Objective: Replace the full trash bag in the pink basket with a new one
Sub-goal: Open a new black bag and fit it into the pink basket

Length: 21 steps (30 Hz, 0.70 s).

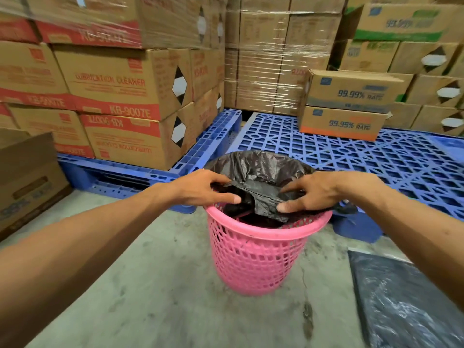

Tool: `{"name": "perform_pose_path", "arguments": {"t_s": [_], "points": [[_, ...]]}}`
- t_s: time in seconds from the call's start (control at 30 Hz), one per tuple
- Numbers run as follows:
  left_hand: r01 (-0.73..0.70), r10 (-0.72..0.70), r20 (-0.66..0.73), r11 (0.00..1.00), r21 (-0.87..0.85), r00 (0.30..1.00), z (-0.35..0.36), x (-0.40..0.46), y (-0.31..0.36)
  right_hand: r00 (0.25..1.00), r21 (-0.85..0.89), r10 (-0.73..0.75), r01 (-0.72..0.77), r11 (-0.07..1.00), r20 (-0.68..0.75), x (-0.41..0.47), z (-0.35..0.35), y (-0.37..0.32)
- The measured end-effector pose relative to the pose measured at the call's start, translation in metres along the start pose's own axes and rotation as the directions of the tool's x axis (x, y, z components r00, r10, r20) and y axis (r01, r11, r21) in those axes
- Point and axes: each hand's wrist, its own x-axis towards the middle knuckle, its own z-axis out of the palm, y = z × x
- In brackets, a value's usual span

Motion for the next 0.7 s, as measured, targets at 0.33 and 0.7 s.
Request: {"name": "perform_pose_path", "arguments": {"t_s": [0.33,0.7], "points": [[0.033,-0.021,0.084,0.989,-0.146,0.996,-0.003,-0.017,-0.024,0.945,0.419,-0.269,0.323,0.849,-0.184,-0.029,0.037,0.028],[0.001,0.004,0.008,0.849,-0.528,1.000,0.008,-0.036,-0.014,0.879,0.624,-0.199,0.451,0.638,-0.433,-0.032,0.073,0.030]]}}
